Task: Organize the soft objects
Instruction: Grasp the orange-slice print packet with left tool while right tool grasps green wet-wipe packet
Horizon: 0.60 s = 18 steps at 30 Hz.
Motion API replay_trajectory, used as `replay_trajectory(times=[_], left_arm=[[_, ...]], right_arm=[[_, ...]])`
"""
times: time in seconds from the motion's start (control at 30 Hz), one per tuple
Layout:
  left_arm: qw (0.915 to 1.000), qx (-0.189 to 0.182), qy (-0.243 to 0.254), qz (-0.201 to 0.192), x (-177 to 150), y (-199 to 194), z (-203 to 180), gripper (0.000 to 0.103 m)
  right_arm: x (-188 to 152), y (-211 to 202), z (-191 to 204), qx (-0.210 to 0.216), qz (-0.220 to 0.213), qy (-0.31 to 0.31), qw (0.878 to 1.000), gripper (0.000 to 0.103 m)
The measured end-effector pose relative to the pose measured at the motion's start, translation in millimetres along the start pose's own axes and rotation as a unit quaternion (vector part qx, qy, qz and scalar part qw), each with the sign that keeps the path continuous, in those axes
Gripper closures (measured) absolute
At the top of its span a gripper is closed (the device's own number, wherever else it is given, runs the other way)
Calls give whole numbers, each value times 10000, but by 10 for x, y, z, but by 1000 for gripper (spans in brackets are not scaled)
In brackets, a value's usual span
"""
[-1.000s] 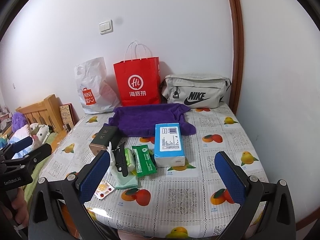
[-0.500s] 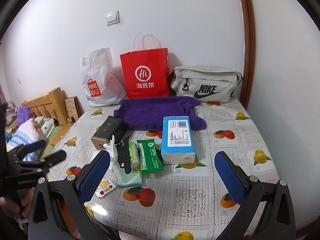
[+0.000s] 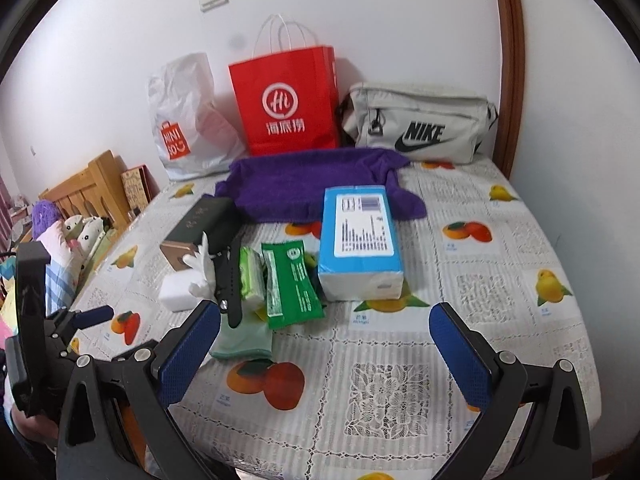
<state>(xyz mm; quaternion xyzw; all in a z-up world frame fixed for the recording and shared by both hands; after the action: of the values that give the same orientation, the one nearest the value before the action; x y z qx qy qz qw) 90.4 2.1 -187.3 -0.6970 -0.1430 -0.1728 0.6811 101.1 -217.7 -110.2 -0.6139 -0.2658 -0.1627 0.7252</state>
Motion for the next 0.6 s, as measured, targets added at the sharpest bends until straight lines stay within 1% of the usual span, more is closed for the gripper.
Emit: replay_trajectory(times=[0.2,0.4,0.5,0.57,0.6], left_arm=[[9994,-27,90,324,-95,322,39,0],[9977,-59,407,534,-153,557,-45,0],[9973,-48,535,509,-154,613,-79,0],[9971,-107,586,471,-144,622,-94,0],[9971,-98,616,447,-134,627,-101,0]], right_arm=[[-17,245,-48,-25,233,37,9997,0],[-40,476,-91,-67,461,33,9989,0],[-55,584,-109,-56,561,50,9984,0],[-56,660,-114,68,656,98,9978,0],[-48,705,-106,197,701,141,9972,0]])
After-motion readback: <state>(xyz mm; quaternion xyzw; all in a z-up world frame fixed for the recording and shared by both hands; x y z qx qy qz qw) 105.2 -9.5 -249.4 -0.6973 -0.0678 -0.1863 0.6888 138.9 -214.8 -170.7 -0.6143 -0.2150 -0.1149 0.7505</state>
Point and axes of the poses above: each gripper's, at about its wrist camera, not at the fingertips, and y roughly the way its jaws point, z to its left, x to its top, the point moved 5 cm from there along y, roughly the way its jaws point, and after that the axes turned 11 degrees about z, right-handed, at the moved point
